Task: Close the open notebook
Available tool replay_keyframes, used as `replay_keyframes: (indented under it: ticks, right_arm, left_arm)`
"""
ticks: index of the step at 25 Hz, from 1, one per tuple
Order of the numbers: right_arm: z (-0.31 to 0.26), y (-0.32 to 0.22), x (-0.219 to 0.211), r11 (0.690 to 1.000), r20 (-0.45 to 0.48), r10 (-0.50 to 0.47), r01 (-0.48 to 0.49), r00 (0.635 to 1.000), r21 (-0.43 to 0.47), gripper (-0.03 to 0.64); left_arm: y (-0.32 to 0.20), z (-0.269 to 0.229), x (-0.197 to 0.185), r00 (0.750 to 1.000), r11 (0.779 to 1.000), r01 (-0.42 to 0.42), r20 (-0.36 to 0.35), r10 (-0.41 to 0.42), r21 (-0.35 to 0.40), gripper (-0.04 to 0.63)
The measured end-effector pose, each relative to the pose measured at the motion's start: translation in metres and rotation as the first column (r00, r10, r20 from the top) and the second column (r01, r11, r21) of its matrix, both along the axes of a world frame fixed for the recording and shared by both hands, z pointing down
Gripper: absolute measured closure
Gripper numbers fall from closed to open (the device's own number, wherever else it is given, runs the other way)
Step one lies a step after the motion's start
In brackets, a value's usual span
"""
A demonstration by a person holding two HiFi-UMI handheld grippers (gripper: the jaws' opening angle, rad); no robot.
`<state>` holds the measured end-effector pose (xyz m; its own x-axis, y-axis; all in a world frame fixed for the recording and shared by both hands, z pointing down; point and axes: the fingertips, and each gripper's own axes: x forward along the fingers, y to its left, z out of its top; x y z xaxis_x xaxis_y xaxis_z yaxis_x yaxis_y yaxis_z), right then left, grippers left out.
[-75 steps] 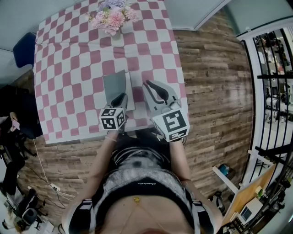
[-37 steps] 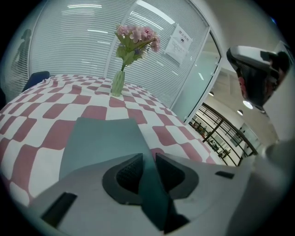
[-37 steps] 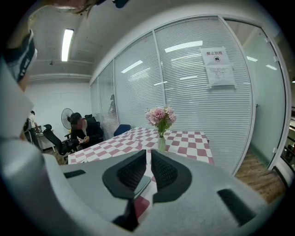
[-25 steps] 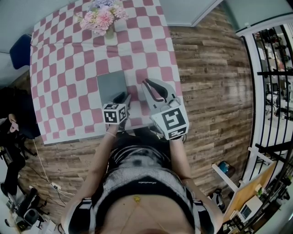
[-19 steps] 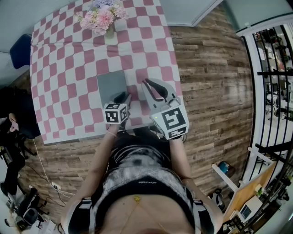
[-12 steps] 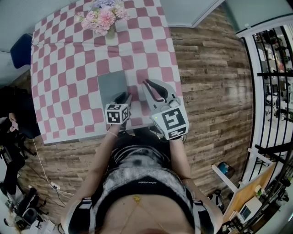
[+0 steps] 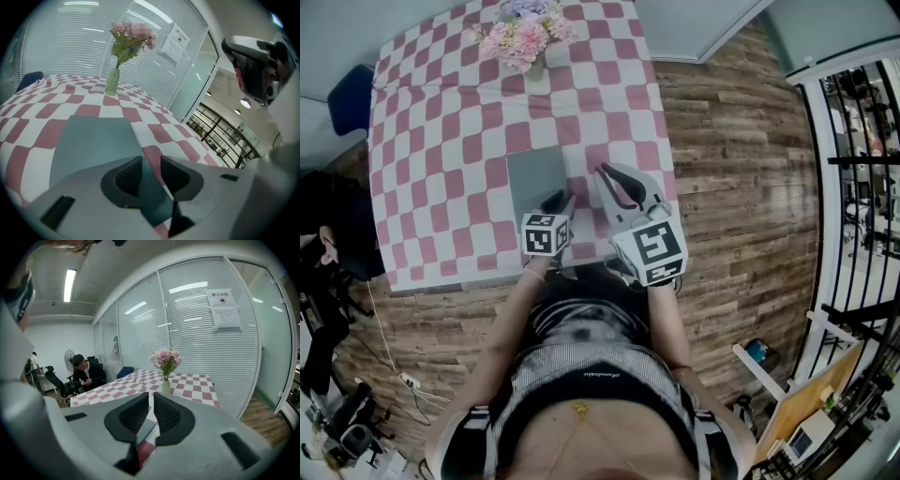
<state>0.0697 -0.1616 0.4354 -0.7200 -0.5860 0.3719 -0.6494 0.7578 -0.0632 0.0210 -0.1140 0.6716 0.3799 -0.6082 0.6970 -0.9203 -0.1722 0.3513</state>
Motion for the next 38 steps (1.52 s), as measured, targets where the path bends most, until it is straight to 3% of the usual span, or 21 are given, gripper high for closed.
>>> replay_keyframes:
  ticks: [11,25,34,38]
  right_arm:
    - [-0.001,0.003,-0.015,1.000,0.005,-0.014,0.014,1.000,0.005,0.580]
    - [-0.009,-0.001,-0.044,0.999,0.006,-0.031,0.030,1.000,0.039,0.569]
    - [-0.006,0.007,-0.069,0.996,-0.002,-0.076,0.076,0.997,0.046,0.578]
    - [-0.003,0.010,-0.077,0.995,-0.012,-0.087,0.087,0.996,0.052,0.578]
  left_arm:
    - [-0.012,-0.033,-0.039,0.992,0.988,0.107,-0.084,-0.098,0.115,0.485]
    - [-0.020,-0.073,-0.096,0.984,0.965,0.170,-0.082,-0.156,0.202,0.505]
    - [-0.024,-0.122,-0.109,0.996,0.935,0.086,-0.019,-0.084,0.345,0.541]
    - [-0.024,-0.141,-0.109,0.998,0.921,0.067,-0.024,-0.063,0.384,0.546]
